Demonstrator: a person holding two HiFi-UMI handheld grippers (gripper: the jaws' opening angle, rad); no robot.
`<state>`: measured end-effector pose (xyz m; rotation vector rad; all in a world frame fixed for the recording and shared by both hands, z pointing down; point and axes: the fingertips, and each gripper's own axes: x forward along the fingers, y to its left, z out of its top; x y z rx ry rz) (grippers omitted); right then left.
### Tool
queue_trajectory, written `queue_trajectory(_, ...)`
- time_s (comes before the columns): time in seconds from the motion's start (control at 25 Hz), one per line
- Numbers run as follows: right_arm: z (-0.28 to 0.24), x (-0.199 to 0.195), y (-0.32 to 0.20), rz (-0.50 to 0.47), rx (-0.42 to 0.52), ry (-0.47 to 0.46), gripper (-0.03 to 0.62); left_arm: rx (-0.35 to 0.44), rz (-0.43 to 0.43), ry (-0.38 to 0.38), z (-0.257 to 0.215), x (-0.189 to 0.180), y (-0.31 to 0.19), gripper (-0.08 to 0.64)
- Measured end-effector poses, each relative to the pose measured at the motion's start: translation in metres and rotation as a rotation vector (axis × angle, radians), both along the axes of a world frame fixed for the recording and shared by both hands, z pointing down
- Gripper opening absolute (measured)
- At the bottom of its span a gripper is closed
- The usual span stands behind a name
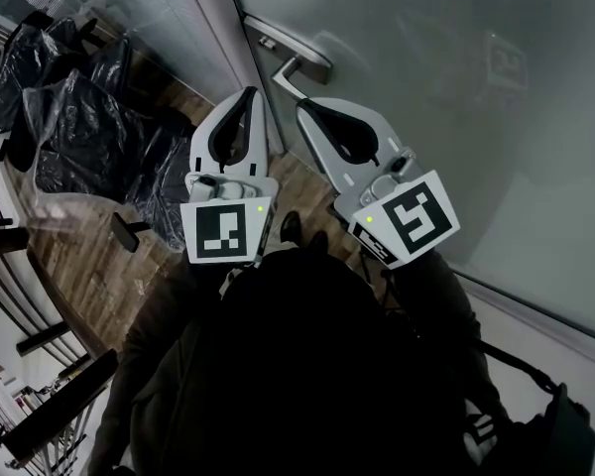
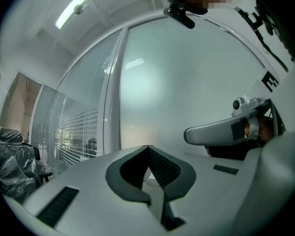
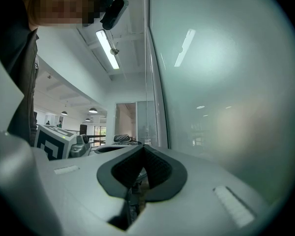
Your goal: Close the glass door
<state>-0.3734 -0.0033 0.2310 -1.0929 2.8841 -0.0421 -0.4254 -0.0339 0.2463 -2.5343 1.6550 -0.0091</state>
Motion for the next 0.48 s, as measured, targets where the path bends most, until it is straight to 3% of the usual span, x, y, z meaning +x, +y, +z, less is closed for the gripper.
queue_trajectory(0.48,0.0,-0.0066,0.0009,-0.009,0.004,0.007,0.0,-0.004,-0.004,0.007,0.0012,-0.0056,-0.0009,-0.003)
